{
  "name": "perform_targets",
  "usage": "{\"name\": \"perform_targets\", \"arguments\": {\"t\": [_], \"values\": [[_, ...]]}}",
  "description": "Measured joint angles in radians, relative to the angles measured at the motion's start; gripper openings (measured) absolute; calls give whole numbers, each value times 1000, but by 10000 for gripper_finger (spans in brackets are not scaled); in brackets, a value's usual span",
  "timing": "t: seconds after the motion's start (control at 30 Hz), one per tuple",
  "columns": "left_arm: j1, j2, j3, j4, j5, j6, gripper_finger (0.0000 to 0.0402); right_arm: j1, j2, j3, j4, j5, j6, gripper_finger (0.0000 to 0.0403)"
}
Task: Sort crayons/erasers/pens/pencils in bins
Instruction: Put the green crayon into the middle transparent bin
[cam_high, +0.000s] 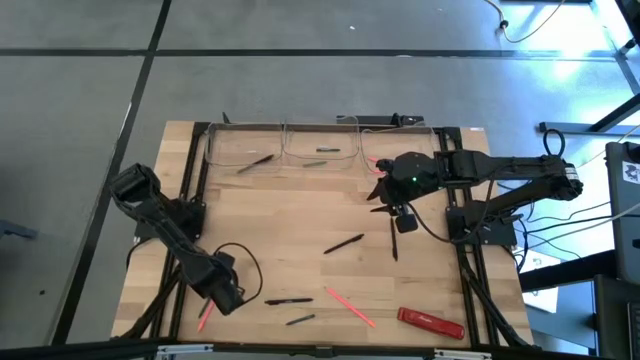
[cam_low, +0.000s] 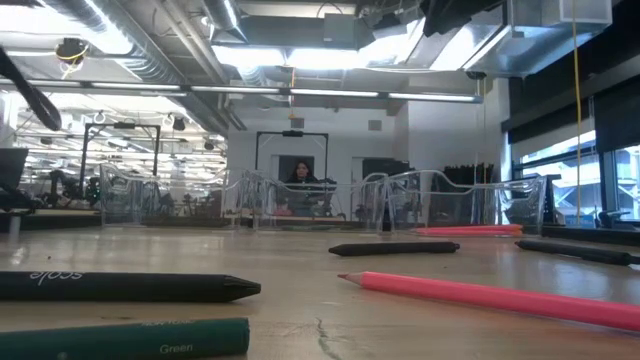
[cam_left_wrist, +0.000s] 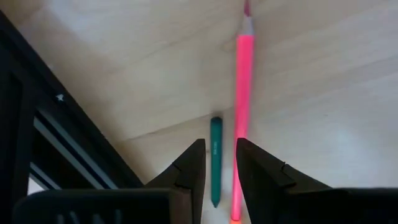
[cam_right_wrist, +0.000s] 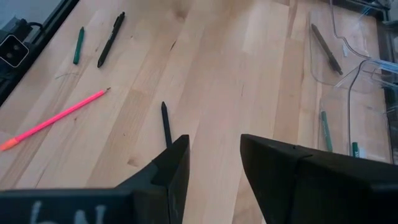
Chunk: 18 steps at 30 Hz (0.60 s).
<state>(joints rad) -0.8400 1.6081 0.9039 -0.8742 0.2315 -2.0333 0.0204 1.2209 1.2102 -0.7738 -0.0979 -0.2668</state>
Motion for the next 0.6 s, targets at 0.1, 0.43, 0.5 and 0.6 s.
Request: {"name": "perform_targets", "arguments": {"t": [0.1, 0.43, 0.5, 0.6], "values": [[0, 0, -8, 2, 10, -2, 82, 0, 0, 0, 0, 0, 0, 145], [-38, 0, -70, 140, 22, -10, 82, -1, 0, 0, 0, 0, 0, 145], [-43, -2, -77, 144, 23, -28, 82, -1, 0, 0, 0, 0, 0, 145], [-50, -3, -82, 140, 24, -32, 82, -1, 0, 0, 0, 0, 0, 145]]}}
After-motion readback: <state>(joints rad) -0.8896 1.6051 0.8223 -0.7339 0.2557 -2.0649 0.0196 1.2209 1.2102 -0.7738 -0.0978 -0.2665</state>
